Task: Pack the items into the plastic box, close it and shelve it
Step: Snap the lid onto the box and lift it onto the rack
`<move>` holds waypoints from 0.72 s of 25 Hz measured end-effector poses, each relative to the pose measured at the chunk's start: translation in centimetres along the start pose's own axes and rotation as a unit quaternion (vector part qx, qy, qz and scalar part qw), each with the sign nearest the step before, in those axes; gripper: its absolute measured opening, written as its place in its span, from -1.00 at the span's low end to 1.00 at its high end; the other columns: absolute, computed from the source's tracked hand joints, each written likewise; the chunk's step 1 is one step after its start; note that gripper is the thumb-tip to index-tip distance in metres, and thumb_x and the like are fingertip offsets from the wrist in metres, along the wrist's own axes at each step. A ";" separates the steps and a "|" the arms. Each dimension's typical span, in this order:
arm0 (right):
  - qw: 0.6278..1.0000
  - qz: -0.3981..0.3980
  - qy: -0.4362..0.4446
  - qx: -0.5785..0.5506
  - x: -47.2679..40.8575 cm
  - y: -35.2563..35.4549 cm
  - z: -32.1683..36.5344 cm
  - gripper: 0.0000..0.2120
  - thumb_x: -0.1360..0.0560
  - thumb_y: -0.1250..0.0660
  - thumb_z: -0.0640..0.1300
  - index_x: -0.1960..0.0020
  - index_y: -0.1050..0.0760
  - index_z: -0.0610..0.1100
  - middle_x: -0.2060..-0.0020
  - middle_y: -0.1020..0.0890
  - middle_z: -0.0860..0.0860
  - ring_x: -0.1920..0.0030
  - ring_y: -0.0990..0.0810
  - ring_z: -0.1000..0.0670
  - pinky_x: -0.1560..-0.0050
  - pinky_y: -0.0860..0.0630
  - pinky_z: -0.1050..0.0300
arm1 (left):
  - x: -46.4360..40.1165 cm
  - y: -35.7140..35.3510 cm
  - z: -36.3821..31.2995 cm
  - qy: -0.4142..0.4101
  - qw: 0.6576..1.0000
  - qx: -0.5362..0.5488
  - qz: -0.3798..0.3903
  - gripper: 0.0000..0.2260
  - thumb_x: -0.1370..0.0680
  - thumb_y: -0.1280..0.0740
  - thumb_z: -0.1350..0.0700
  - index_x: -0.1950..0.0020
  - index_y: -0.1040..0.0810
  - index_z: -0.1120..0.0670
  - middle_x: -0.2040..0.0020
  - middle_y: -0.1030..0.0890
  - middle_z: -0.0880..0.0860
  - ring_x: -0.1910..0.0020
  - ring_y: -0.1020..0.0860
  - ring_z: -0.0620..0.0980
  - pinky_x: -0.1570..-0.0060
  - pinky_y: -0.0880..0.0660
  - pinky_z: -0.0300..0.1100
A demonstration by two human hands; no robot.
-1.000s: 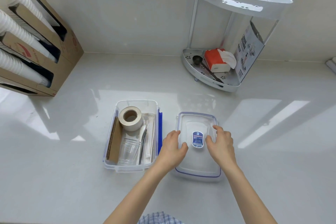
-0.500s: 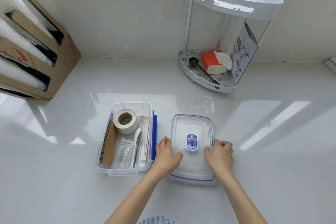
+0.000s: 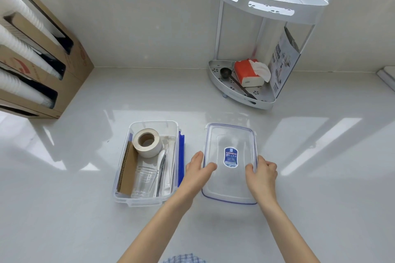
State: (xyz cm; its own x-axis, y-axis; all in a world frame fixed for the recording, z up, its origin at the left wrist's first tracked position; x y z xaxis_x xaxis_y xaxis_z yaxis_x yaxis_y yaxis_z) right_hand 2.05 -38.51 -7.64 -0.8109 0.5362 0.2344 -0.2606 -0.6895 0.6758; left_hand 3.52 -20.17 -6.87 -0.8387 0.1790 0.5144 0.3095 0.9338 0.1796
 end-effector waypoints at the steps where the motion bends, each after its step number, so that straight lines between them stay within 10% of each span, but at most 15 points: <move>1: 1.000 -0.005 0.005 -0.015 0.0 0.3 0.5 -0.69 -0.51 -0.12 -0.26 -0.20 -0.37 -0.37 -0.18 -0.35 -0.31 -0.23 -0.29 -0.25 -0.21 -0.31 0.00 | 0.2 0.4 -0.7 -0.011 1.000 0.003 -0.007 -0.47 -0.51 -0.17 0.08 -0.46 -0.08 0.02 -0.51 -0.07 -0.07 -0.49 0.00 -0.09 -0.47 -0.03 -0.03; 9: 0.993 0.012 0.057 -0.102 2.0 -1.0 6.3 -0.87 -0.48 -0.12 -0.27 0.03 -0.41 -0.23 -0.10 -0.40 -0.25 -0.19 -0.30 -0.16 -0.15 -0.32 0.04 | 2.1 6.9 -3.1 -0.085 0.988 -0.018 -0.126 -0.55 -0.50 -0.24 0.15 -0.37 -0.25 0.12 -0.40 -0.32 0.07 -0.37 -0.28 0.05 -0.42 -0.22 0.02; 18: 0.988 0.090 0.113 -0.063 5.7 -8.5 12.2 -0.70 -0.50 -0.14 -0.24 -0.21 -0.38 -0.28 -0.19 -0.33 -0.18 -0.25 -0.28 -0.15 -0.17 -0.27 0.15 | 4.7 16.0 0.2 -0.076 0.972 0.025 -0.221 -0.59 -0.49 -0.24 0.22 -0.34 -0.32 0.09 -0.33 -0.35 0.05 -0.31 -0.35 -0.01 -0.38 -0.27 -0.06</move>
State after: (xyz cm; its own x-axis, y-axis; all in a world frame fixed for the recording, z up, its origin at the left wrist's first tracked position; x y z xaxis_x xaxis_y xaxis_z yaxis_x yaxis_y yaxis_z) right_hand 6.09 -23.67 -3.49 -0.9425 0.2875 0.1706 -0.1537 -0.8258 0.5427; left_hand 4.45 -4.32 -1.72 -0.9427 -0.2022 0.2655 -0.1145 0.9432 0.3120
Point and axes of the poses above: each hand's wrist, its own x-axis away from the middle knuckle, its own y-axis out of the back of the hand, z = x × y, the point moved 9 cm from there along -x, towards the middle knuckle
